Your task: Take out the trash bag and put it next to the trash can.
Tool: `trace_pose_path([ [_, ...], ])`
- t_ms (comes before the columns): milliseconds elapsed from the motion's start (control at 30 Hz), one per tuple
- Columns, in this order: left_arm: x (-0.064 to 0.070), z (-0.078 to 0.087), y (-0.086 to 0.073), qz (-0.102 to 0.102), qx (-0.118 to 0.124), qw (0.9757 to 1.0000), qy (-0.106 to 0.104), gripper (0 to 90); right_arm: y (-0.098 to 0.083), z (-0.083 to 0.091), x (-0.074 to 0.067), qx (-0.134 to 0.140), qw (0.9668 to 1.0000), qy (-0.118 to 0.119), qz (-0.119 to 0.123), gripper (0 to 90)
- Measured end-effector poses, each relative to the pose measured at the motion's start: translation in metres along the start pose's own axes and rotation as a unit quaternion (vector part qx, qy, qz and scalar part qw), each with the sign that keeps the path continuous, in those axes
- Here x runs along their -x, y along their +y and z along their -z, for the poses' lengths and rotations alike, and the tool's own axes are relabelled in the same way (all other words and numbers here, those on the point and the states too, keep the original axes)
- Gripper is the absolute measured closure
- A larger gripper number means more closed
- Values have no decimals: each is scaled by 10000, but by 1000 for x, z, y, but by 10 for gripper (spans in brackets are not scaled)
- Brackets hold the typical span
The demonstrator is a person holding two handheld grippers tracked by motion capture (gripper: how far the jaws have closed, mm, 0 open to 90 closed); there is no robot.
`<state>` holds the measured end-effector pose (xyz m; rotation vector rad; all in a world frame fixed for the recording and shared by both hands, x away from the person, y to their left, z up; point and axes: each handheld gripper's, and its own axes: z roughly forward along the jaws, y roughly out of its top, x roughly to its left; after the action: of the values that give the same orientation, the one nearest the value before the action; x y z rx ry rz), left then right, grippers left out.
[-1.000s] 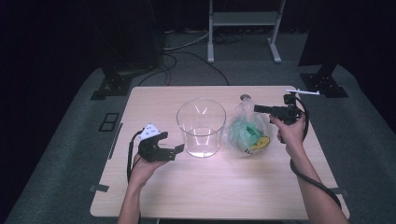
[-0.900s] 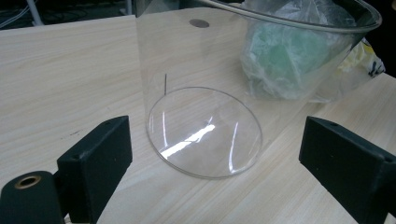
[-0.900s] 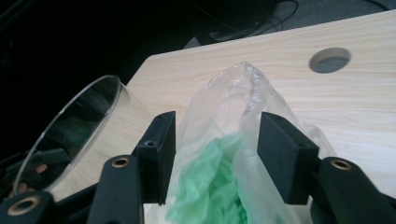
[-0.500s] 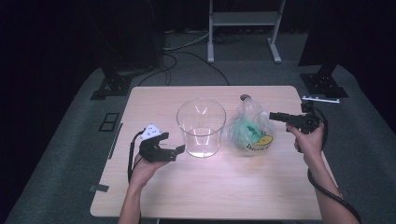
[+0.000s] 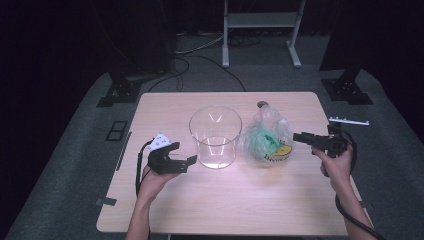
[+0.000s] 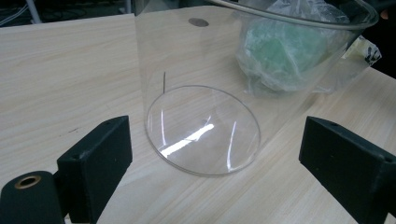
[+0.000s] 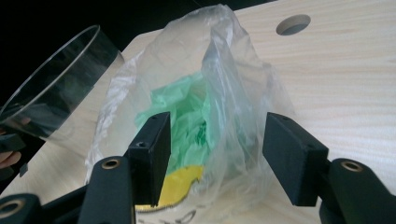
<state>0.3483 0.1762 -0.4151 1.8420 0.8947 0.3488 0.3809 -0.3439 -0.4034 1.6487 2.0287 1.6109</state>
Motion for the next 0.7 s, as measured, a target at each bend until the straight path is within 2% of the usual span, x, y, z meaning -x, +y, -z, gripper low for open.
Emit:
trace_pose_path([
  [233,0,-1,-1,14,-38,10000,-1,85,-14,6,2,46,10000,56,37,414],
  [700,-1,1,-4,27,-72,10000,5,85,-38,10,7,137,9996,225,-76,401],
])
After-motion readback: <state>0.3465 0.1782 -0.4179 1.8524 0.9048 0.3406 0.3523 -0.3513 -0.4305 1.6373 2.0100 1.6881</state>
